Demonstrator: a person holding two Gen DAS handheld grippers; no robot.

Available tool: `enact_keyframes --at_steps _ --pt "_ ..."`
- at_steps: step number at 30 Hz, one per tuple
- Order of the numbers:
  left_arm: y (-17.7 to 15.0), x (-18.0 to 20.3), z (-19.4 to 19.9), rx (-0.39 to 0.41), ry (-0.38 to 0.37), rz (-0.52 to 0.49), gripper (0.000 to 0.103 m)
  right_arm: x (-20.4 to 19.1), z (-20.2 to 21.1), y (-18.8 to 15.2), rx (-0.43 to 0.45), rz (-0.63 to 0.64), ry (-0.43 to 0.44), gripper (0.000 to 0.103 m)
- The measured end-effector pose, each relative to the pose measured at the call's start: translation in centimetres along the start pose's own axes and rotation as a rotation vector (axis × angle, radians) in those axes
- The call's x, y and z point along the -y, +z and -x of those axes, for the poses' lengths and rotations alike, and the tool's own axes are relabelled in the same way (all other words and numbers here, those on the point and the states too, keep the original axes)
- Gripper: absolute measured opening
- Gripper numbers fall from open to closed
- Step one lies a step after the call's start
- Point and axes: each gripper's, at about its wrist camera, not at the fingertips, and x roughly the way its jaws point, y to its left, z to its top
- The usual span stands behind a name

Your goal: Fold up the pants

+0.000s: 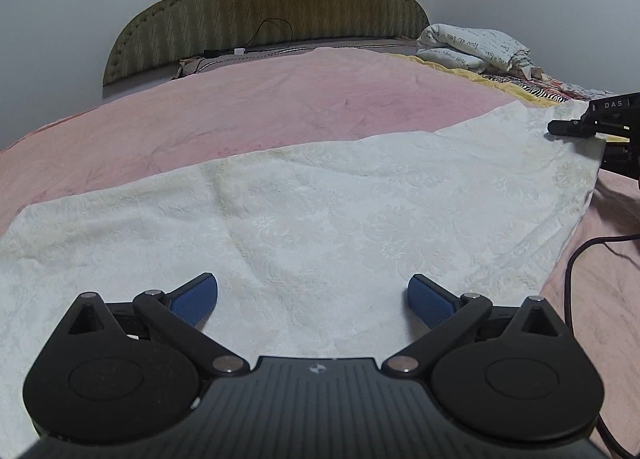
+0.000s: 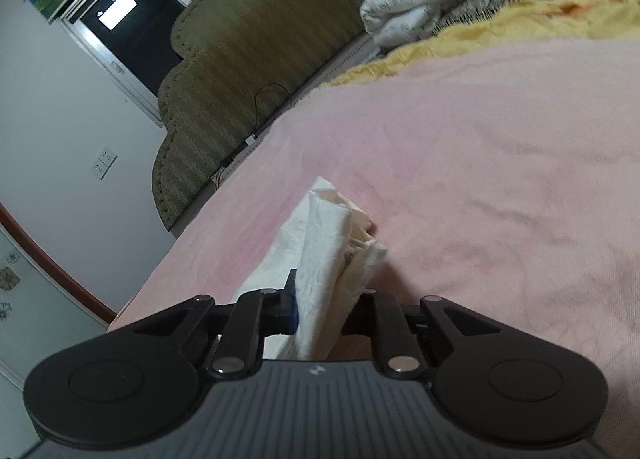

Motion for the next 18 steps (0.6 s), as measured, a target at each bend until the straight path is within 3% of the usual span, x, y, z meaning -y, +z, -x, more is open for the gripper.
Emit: enact_keyframes --at_steps 5,7,9,13,15,18 --pt "0.0 0.0 0.0 -0.001 0.000 0.001 0.103 1.5 -1.0 0.1 -0.064 -0.036 -0.031 0.016" --pt "0.0 0.0 0.0 -0.001 -0.002 0.005 0.103 2.2 -1.0 -0.1 -0.062 -0.084 -0.017 0.016" --pt "0.1 -0.2 0.1 0.003 -0.008 0.012 0.103 1.3 -0.5 -0.3 -0.040 -0.037 -0.036 0.016" --pt "0.8 -1.4 0.9 0.034 -0.039 0.132 0.099 -4.2 1.4 -1.2 0.052 0.284 -0.089 0.016" --pt "1.6 -2.9 1.7 0.072 -0.152 0.271 0.099 -7.9 2.2 -2.2 0.092 0.490 -0.093 0.016" --pt "2.8 -4.9 1.6 0.089 -0.385 0.502 0.101 -13.2 2.7 -5.0 0.122 0.755 -0.077 0.016"
